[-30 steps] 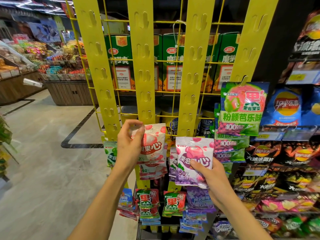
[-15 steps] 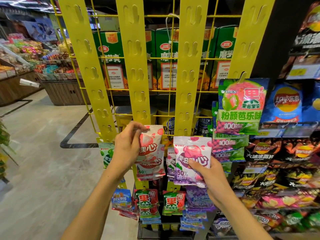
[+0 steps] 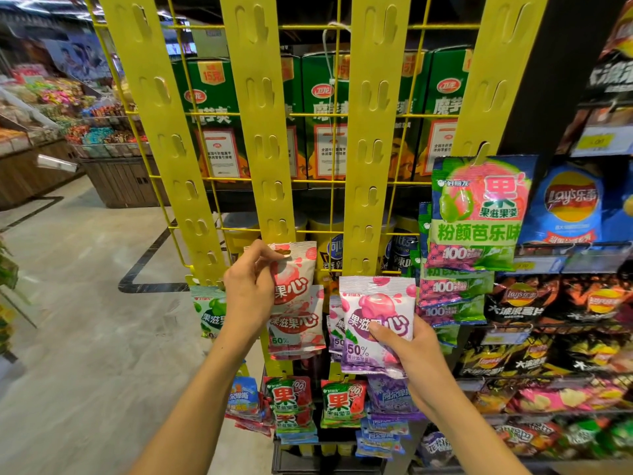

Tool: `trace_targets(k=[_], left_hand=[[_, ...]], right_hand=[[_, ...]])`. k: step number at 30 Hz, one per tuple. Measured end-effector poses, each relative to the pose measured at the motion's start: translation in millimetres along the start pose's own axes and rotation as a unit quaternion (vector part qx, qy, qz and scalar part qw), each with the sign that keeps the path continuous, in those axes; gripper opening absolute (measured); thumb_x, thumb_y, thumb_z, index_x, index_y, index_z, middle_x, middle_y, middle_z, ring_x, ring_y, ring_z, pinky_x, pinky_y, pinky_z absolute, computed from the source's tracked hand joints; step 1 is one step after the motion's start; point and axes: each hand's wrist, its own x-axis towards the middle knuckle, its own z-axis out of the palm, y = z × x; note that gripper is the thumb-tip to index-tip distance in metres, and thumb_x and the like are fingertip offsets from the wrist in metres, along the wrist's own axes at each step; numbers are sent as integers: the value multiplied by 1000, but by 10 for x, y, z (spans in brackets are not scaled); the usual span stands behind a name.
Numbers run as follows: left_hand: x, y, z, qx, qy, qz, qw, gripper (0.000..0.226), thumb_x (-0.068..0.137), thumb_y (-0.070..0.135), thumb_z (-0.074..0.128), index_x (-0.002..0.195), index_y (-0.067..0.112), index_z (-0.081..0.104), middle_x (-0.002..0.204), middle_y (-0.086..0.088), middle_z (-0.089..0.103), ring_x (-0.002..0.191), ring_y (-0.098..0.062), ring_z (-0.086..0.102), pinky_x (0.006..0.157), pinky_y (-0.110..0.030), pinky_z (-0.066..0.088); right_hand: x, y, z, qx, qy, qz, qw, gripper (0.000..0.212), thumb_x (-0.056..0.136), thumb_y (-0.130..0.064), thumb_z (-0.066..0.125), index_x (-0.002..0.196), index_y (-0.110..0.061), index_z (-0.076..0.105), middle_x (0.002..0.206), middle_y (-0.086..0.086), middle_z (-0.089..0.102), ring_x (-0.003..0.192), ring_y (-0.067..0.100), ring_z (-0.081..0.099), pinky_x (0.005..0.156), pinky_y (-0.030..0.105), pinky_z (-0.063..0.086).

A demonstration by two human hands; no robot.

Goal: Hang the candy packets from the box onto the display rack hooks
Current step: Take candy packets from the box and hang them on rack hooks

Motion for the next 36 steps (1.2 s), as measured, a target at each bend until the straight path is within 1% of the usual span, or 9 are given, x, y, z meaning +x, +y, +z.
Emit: trace_targets(k=[3,5,11,18,21,25,30,34,36], left_hand=[[14,-2,21,9,3,-6,1000,28,99,-9,46,87,10,63,95,5,69,94,-11,69,72,-36,61],[21,11,31,18,12,-3,1000,29,100,-6,49,84,15,64,94,3,69,93,-14,69,70,-38,62],[23,70,108,25,44,-18,999,33,98,-5,54,80,21,64,86,15,67,82,-1,67,71,-49,62],[35,182,161,44,66,-49,996,32,98,-5,52,78,14,67,84,7,69,84,-11,68,71,-47,62],[13,157,185,55,71,-60,994,30,100,-3,52,80,12,70,82,11,68,79,-11,68,67,-49,61],[-9,134,203,55,73,-81,993,31,101,-1,50,82,12,71,84,9,68,81,-14,68,67,-51,61],[-18,131,194,40,71,-90,993,31,101,-1,49,82,13,69,88,4,69,81,-13,69,63,-43,62],[-58,120,161,-5,60,-81,995,37,101,-3,50,78,20,67,89,7,70,81,-12,69,58,-23,56],[-82,122,145,-24,56,-80,995,35,101,-3,50,80,18,68,89,8,71,81,-7,70,58,-21,57]], right_hand=[[4,9,-1,3,0,-2,1000,25,90,-15,73,114,-23,71,109,-4,77,104,17,73,95,42,54],[4,14,-3,4,-1,-4,1000,25,91,-15,73,114,-24,71,110,-4,77,104,16,72,95,41,54],[2,40,12,7,-3,-1,1000,24,90,-15,73,112,-23,71,108,-3,78,102,16,73,94,40,54],[4,53,5,6,-2,4,1000,26,90,-16,73,115,-21,71,109,-3,78,103,17,73,94,41,55],[-7,59,-5,10,-6,2,1000,27,91,-14,72,117,-20,70,110,-2,77,104,19,73,93,42,55],[-20,53,-5,11,-11,-1,1000,26,91,-15,72,116,-22,70,109,-4,78,103,16,73,85,35,54],[-36,43,-5,8,-17,1,1000,29,91,-16,72,119,-21,69,112,-5,77,106,16,72,94,38,53],[-43,45,-13,7,-17,-2,1000,27,91,-15,72,117,-21,70,109,-4,77,104,16,73,90,37,54],[-47,48,-13,5,-19,-5,1000,26,91,-15,72,116,-21,70,109,-4,78,103,15,73,85,34,54]])
